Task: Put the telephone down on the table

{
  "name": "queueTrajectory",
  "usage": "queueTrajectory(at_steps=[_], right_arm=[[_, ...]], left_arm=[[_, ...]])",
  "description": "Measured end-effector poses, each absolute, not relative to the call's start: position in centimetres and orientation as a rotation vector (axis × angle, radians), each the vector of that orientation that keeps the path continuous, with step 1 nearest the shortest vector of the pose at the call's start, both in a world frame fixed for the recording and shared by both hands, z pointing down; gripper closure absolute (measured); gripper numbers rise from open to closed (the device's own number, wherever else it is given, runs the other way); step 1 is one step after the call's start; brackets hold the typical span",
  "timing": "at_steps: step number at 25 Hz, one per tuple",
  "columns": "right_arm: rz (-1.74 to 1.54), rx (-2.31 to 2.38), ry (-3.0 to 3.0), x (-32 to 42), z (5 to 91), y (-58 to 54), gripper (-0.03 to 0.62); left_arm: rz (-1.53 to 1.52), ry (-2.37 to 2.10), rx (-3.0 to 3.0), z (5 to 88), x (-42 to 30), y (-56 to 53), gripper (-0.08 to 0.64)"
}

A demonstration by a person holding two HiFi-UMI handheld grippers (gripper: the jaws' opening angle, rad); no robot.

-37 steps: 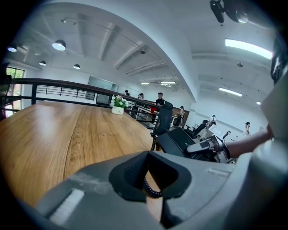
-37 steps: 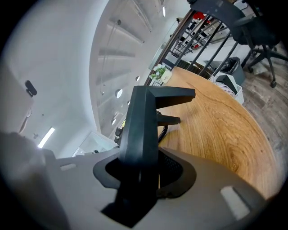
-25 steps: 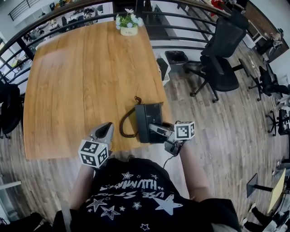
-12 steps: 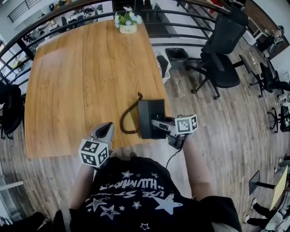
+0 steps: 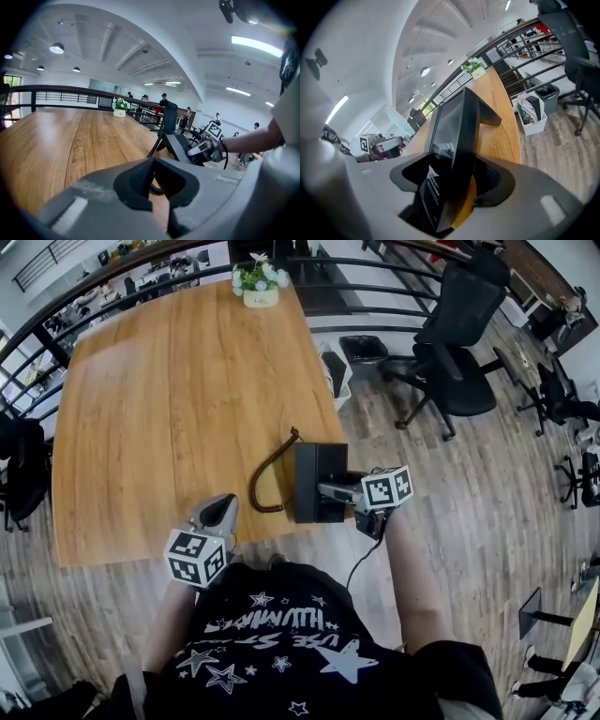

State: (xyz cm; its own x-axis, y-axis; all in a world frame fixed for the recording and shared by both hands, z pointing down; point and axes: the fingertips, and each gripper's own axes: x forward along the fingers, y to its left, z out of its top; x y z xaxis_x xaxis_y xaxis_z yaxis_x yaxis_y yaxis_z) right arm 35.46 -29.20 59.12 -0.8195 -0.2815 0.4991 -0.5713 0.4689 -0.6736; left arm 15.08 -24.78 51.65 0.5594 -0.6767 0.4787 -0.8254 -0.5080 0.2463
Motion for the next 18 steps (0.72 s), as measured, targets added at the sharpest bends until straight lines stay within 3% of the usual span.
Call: queueTrajectory(at_steps=[11,18], right_arm=[[1.142,0.824,-2.384,36.2,58.6,-29.6,0.273],[1.142,1.057,-2.408,38.2,57.0,-29.5,0.321]], left_arm=[[0.451,-1.205,2.353,51.5,15.3,-24.5,0.557],[0.452,-1.204,2.339,51.9,13.9,-23.7,0.557]])
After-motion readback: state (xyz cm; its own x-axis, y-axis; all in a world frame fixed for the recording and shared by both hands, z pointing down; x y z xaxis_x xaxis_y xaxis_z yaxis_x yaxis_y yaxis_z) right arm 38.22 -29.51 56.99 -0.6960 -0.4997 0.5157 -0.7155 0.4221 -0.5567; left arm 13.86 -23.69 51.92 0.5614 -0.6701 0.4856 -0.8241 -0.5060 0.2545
